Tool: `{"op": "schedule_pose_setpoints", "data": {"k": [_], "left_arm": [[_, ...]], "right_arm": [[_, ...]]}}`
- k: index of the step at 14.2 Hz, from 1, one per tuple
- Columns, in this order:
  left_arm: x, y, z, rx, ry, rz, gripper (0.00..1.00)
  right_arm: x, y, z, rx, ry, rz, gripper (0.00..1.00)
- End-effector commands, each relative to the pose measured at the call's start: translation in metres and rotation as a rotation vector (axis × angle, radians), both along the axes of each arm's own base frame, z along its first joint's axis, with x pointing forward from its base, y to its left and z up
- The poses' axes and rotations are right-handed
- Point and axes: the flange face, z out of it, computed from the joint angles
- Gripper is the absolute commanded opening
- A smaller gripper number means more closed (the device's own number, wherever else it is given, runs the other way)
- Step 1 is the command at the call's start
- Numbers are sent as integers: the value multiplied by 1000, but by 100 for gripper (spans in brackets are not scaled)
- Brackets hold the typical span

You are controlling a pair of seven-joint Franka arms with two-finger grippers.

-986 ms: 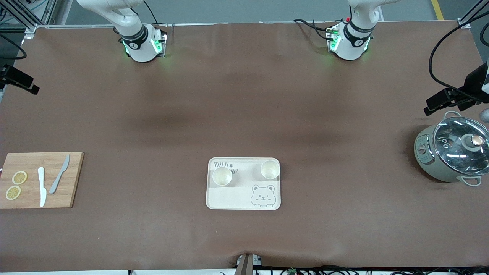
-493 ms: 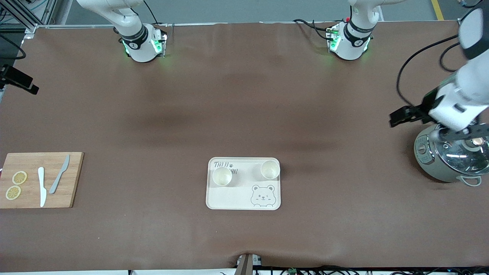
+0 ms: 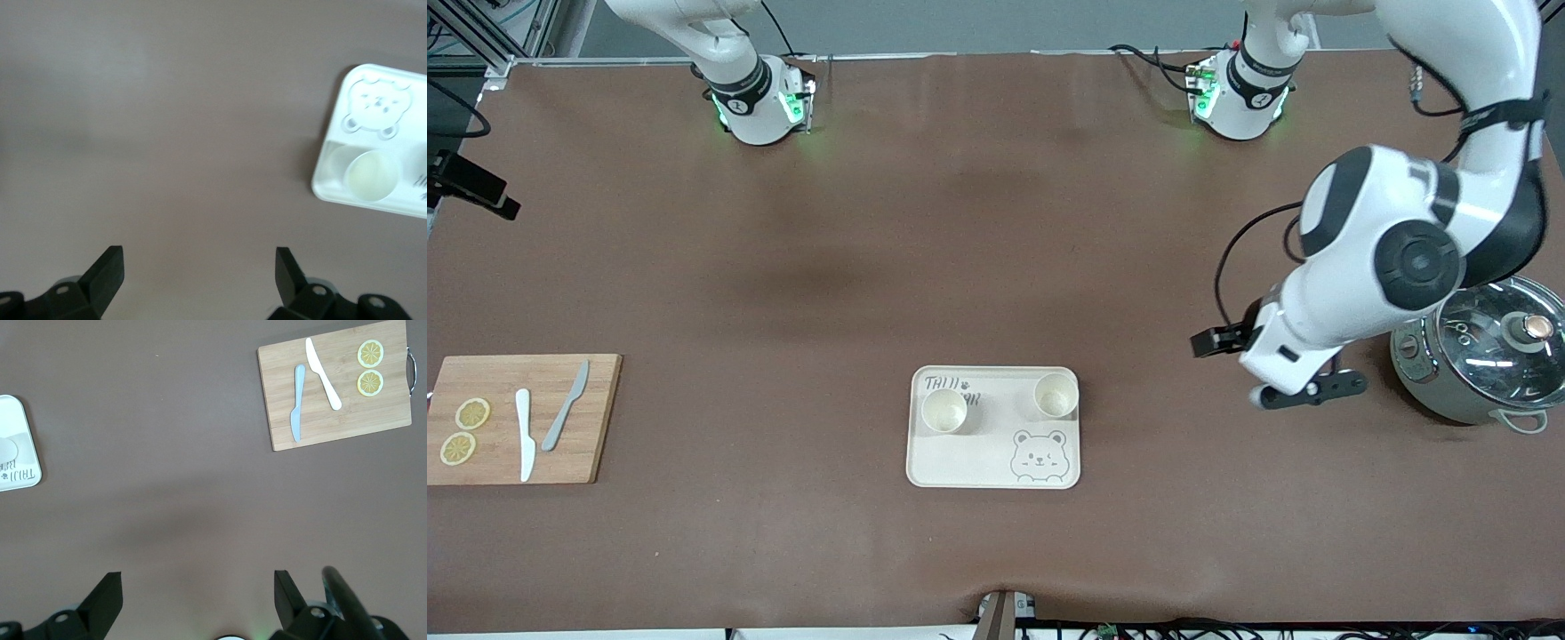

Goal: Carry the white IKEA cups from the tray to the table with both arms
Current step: 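Reach the left gripper down to the white cup nearer the pot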

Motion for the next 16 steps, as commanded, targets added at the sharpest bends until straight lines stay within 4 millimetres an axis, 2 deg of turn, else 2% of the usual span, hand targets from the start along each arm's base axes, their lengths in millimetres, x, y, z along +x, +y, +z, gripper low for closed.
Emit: {"op": "schedule_pose_setpoints", "data": {"k": [1, 3, 5, 7, 9, 13, 16], "left_arm": [[8, -38, 0, -5, -60, 42, 100], [7, -61, -6, -25, -95, 52, 100], [7, -88, -38, -36, -97, 76, 100], [1, -121, -82, 10, -103, 69, 100], [-5, -142, -102, 65, -139, 70, 100], [-17, -166, -141, 81, -118, 30, 100], [-17, -174, -164, 68, -129, 23, 100]], "right_arm": [[-1, 4, 5, -15, -7, -5, 100], [0, 13, 6, -16, -9, 13, 100], [0, 15, 6, -16, -10, 16, 100], [0, 13, 6, -21, -10, 14, 100], [0, 14, 6, -18, -10, 14, 100], [0, 14, 6, -16, -10, 15, 100], [0, 13, 6, -16, -10, 13, 100]]}}
